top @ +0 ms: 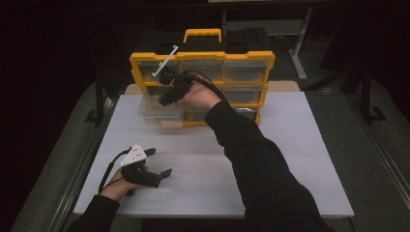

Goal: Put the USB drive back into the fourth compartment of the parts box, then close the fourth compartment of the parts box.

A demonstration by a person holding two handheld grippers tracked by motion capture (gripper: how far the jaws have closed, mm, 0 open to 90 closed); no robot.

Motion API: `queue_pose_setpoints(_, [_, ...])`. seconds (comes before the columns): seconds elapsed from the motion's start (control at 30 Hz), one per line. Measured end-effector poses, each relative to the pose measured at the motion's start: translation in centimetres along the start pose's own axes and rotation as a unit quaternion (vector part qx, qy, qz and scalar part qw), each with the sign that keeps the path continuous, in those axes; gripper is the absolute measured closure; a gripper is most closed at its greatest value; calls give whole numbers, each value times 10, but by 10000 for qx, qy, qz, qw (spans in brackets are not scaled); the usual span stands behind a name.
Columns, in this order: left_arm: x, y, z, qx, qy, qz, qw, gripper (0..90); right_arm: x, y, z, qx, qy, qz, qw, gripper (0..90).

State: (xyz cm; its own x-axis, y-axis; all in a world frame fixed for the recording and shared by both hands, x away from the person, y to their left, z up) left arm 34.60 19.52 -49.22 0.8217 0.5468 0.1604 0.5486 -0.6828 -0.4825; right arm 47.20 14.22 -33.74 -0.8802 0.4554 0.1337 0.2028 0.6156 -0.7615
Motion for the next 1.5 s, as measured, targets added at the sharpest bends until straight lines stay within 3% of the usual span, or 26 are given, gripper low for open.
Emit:
queue_pose_setpoints(0.3, [0, 0, 0, 7, 5, 4, 10000, 0, -3, 11, 6, 243, 60, 44, 9997, 773])
queue_pose_setpoints(0.57, [0, 0, 0, 3, 14, 2, 10000, 0, -3, 10, 5, 206, 85, 66, 9997, 737])
queue_pose_setpoints(0.8, [-1, 0, 0, 10, 24, 8, 10000, 0, 1, -1, 4, 134, 45, 14, 9999, 877])
queue_pose_setpoints(1.23, [-1, 0, 0, 9, 43, -8, 10000, 0, 24, -25, 1, -150, 19, -325, 9994, 889])
queue_pose_setpoints(1.5, [-1, 0, 1, 34, 61, 5, 10000, 0, 40, -29, 9, -185, -105, -500, 9985, 889])
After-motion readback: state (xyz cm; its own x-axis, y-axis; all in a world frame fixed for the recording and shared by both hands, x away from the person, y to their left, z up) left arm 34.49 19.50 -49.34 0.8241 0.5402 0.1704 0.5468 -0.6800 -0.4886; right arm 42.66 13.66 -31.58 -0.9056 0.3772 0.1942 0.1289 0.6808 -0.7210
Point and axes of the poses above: each handheld gripper's, and its own axes: y roughly forward along the jaws, z roughly out of its underside, x roughly to its left, the point moved 10 cm from there along y, roughly forward along the jaws, and after that the axes turned 13 degrees about y, right-handed, at the moved point
